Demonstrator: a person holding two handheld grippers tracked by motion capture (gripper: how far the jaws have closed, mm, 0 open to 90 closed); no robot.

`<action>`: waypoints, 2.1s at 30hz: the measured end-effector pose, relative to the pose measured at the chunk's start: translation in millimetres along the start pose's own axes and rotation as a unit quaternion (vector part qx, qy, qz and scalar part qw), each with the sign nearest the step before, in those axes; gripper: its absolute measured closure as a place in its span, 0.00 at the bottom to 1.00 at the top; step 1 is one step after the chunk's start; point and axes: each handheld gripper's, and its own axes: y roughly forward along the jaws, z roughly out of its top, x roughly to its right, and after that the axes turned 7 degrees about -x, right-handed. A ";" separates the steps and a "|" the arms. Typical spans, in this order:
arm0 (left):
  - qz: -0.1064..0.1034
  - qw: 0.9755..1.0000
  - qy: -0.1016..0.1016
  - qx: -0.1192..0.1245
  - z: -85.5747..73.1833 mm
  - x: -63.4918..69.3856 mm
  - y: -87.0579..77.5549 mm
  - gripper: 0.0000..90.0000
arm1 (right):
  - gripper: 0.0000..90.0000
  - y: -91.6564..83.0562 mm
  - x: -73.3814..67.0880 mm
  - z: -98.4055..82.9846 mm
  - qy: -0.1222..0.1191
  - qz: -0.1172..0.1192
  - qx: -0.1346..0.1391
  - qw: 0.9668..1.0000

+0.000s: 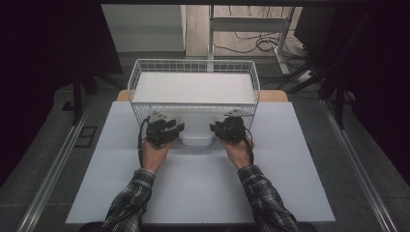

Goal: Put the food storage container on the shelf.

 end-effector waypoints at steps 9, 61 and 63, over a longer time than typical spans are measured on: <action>-0.025 0.999 0.022 0.002 -10.3 10.8 -20.7 0.37 | 0.96 -18.2 -8.2 -2.8 -0.036 0.023 0.003 0.999; 0.021 0.995 0.093 -0.011 -125.5 33.2 -116.9 0.02 | 0.99 19.4 -48.8 -30.0 -0.097 0.063 -0.063 0.991; 0.021 0.995 0.092 -0.011 -125.6 32.8 -116.8 0.02 | 0.99 21.1 -46.0 -28.6 -0.094 0.060 -0.062 0.992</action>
